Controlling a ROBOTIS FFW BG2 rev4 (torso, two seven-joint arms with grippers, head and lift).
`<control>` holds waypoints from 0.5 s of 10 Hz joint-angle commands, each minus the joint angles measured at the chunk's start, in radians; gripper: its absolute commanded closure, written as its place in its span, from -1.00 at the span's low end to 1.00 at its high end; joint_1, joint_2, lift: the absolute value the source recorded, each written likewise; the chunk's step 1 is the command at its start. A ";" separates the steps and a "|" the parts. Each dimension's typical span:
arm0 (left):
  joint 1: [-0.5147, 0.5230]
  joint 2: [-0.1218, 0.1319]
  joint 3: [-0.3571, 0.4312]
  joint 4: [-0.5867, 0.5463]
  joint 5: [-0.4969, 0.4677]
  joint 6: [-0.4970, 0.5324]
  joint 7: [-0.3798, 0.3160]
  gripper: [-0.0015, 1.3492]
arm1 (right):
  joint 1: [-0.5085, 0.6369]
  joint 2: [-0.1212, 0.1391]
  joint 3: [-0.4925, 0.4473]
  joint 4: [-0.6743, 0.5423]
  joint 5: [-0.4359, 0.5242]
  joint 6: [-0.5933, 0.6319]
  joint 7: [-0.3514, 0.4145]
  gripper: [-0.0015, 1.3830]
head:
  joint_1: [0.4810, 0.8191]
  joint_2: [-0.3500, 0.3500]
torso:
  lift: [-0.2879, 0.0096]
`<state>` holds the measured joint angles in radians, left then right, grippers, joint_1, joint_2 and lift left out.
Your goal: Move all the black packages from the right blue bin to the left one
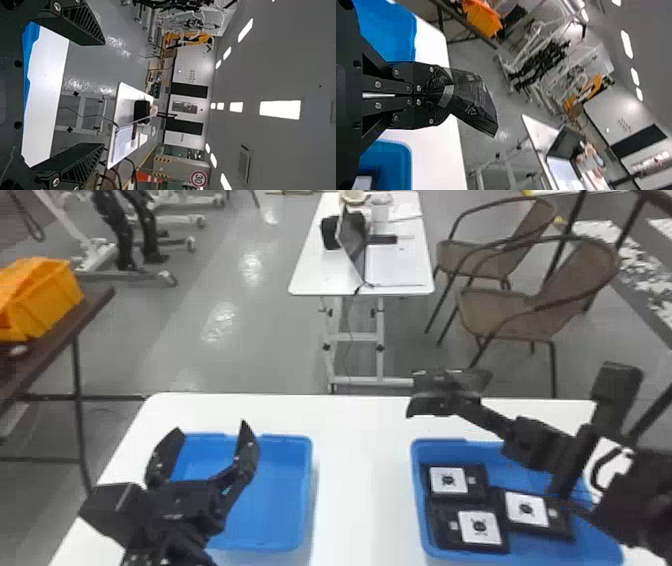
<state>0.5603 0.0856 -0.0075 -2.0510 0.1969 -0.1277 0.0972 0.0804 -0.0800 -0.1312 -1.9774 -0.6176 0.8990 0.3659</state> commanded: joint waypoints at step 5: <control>-0.117 0.029 -0.074 0.048 0.575 -0.041 -0.021 -0.88 | -0.243 -0.020 0.289 0.419 -0.232 -0.175 0.291 0.86 | 0.27 0.80 | 0.67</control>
<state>0.4589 0.1026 -0.0642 -2.0131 0.6849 -0.1629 0.0786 -0.1491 -0.0982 0.1355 -1.5798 -0.8345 0.7322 0.6555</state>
